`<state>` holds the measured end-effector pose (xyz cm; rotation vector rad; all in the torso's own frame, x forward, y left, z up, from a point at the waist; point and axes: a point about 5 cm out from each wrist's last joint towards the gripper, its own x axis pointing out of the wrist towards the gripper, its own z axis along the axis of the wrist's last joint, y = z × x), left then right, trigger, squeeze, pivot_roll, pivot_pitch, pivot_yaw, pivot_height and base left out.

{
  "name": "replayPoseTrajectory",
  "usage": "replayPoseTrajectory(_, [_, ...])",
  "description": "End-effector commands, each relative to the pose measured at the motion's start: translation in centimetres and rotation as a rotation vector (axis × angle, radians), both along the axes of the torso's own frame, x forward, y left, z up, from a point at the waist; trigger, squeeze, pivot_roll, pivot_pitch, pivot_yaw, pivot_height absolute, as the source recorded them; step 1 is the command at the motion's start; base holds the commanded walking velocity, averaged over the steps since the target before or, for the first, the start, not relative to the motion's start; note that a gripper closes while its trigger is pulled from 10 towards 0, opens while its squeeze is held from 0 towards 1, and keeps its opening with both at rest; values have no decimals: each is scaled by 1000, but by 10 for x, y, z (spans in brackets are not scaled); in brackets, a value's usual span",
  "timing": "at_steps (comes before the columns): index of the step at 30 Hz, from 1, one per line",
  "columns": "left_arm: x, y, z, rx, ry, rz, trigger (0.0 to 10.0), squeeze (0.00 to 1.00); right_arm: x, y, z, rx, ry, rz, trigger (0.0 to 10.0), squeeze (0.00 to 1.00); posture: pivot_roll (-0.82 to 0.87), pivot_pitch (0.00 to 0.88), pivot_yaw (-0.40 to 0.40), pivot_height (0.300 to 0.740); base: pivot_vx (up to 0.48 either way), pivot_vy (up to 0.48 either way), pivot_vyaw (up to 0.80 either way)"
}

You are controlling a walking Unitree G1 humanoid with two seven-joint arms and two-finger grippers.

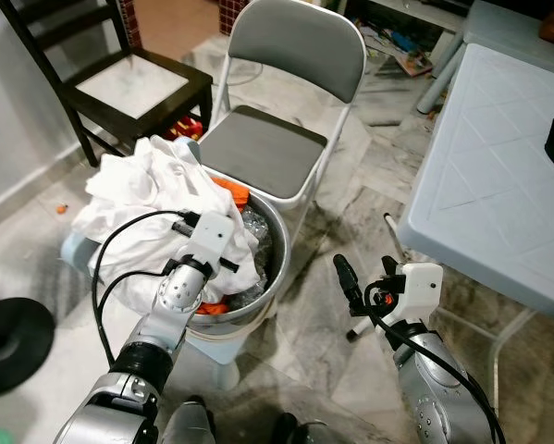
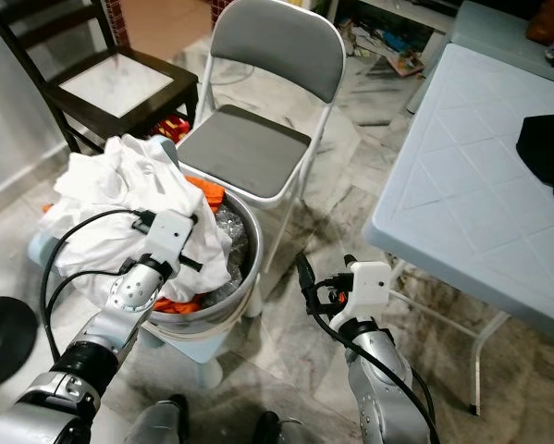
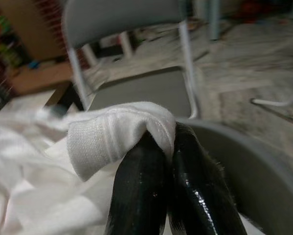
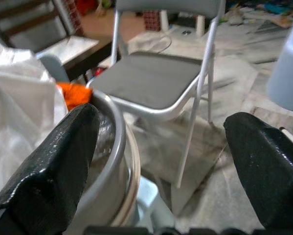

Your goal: Hang hanger

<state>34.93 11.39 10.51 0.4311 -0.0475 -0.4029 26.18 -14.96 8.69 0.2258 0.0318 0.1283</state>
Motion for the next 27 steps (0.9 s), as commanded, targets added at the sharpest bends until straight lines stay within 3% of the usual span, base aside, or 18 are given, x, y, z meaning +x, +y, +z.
replayPoseTrajectory(1, [-1,-12,2,15,24,-87,0,0,-4,-14,-7,22,20,-99,10000,0,238,63,-34,740,0,0,0])
replayPoseTrajectory(9, [-4,-34,-1,54,84,-241,0,0,-13,-29,-16,100,23,-321,10000,0,180,19,73,740,0,0,0])
replayPoseTrajectory(11, [-2,-45,6,17,81,-263,0,0,-22,-33,-20,101,23,-382,10000,0,139,0,89,740,0,0,0])
replayPoseTrajectory(18, [-2,-60,8,-41,90,-271,0,0,-33,-44,-21,82,21,-428,10000,0,86,0,69,740,0,0,-132])
replayPoseTrajectory(22, [-6,-67,-3,-108,144,-225,0,0,-40,-50,-16,45,21,-423,10000,0,55,0,13,740,0,0,-800])
replayPoseTrajectory(27, [-15,-78,-10,-169,172,-243,0,0,-42,-53,-12,26,14,-415,10000,0,55,0,-6,740,0,0,-800])
